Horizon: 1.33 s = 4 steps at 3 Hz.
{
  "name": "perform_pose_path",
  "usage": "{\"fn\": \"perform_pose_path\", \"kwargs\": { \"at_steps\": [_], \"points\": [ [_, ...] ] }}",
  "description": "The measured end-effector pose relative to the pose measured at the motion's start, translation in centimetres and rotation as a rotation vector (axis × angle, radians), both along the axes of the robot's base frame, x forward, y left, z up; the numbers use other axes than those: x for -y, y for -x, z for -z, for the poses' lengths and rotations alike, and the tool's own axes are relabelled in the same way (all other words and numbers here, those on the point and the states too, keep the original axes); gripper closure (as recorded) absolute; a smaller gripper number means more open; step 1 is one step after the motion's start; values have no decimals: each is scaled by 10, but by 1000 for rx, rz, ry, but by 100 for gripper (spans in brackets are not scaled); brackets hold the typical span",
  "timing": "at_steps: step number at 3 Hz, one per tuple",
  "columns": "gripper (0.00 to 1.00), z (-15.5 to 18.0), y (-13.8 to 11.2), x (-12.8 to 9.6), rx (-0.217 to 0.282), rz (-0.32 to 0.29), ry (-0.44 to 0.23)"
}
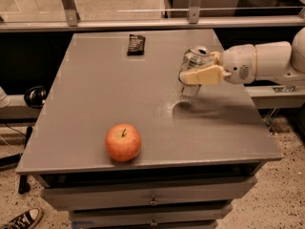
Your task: Move 7up can near apple
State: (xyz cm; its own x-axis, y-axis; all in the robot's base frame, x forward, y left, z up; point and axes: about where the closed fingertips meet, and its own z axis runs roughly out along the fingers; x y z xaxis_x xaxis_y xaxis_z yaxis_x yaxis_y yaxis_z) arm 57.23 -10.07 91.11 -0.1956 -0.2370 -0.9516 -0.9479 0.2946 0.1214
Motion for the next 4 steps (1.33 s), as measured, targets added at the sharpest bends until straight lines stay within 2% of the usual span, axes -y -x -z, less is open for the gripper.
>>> {"fn": "perform_pose_path", "kwargs": {
  "at_steps": [1,3,4],
  "points": [
    [100,-5,42,-19,9,-76,-31],
    [100,-4,112,-67,71,-248,16],
    [100,3,131,-87,100,-310,45]
  ]
}}
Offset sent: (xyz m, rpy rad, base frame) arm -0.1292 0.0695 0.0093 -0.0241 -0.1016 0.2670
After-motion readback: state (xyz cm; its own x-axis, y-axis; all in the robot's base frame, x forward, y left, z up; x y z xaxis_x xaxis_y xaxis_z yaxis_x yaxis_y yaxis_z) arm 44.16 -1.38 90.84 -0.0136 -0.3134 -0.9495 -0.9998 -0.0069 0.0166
